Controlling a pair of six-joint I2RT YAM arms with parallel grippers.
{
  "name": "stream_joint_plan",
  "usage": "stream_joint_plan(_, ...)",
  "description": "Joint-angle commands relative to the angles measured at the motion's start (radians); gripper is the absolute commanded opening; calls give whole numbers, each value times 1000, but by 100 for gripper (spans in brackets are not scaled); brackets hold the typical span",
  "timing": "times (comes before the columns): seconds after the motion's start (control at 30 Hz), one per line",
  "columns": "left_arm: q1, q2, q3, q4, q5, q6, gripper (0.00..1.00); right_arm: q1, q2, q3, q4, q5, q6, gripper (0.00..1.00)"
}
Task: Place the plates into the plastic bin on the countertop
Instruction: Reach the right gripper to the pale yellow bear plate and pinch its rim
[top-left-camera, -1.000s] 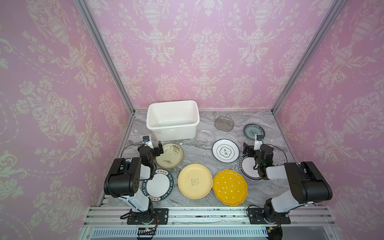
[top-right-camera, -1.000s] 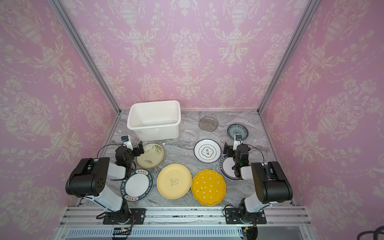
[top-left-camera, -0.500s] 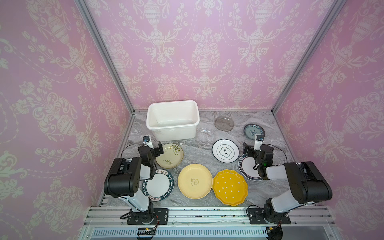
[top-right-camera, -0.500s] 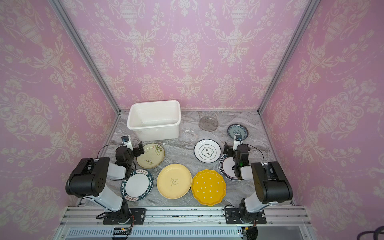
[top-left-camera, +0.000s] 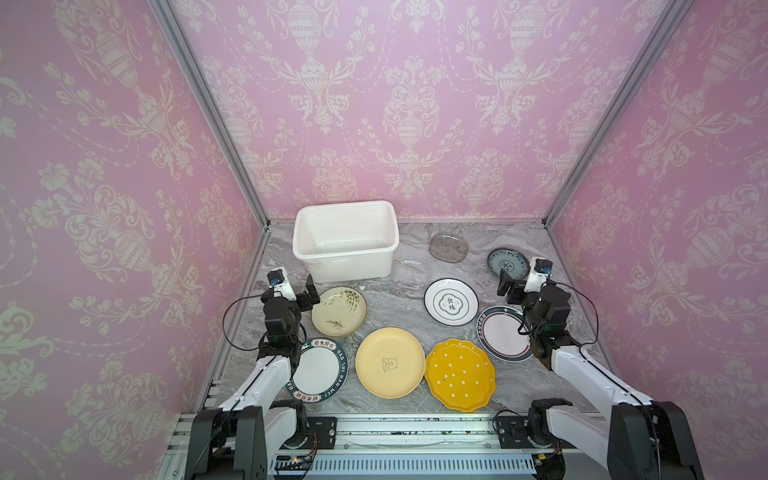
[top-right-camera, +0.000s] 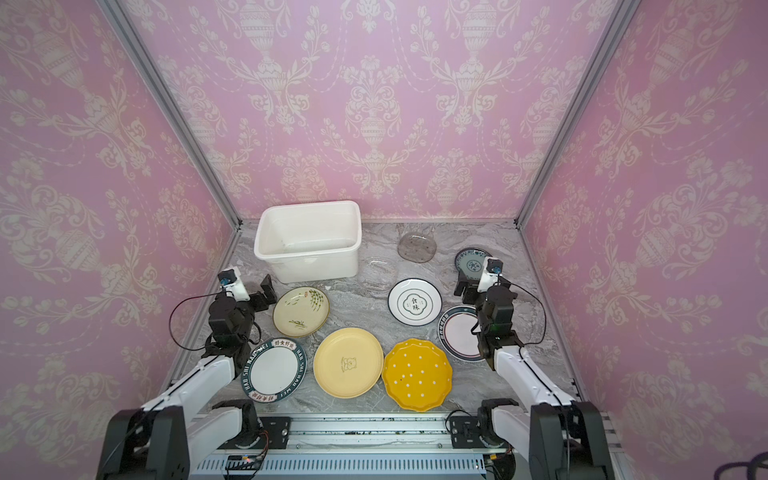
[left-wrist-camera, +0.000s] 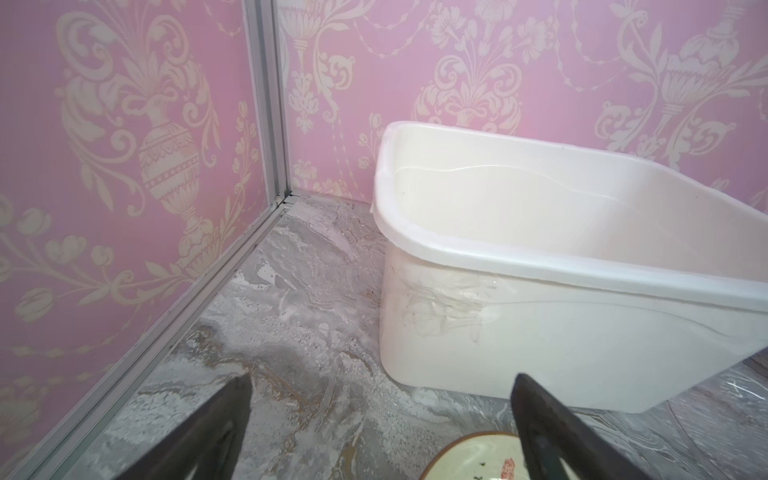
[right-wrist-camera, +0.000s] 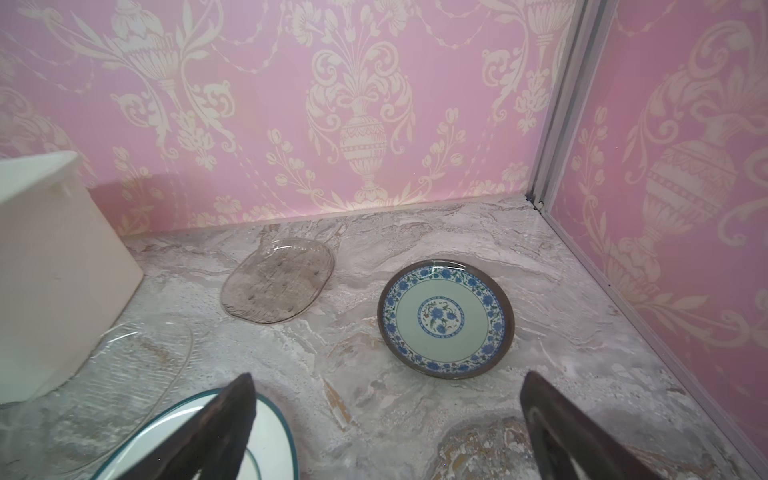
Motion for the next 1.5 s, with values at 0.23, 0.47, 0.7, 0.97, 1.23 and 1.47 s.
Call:
stream_joint_plan(0.23, 4, -545, 159, -999, -75, -571, 99, -20, -363, 181, -707, -136, 495, 100)
stream_joint_plan(0.47, 4, -534, 193, -988, 275, -717, 99, -21, -320, 340, -959, -387, 468, 100)
stream_joint_plan(0.7, -23, -380, 300, -1106, 426, -763, 99, 76, -120, 528, -1203, -533, 366, 100)
stream_joint_plan(0.97, -27, -272, 386, -1305, 364, -805, 99, 516, 194, 702, -1338, -361, 238, 88)
stream_joint_plan(1.23, -39, -193, 457, -1504, 285, -719, 99, 722, 549, 876, -1367, -276, 132, 81)
stream_joint_plan(1.47, -49, -184, 443, -1498, 298, -733, 99, 754, 759, 946, -1372, -281, 106, 78)
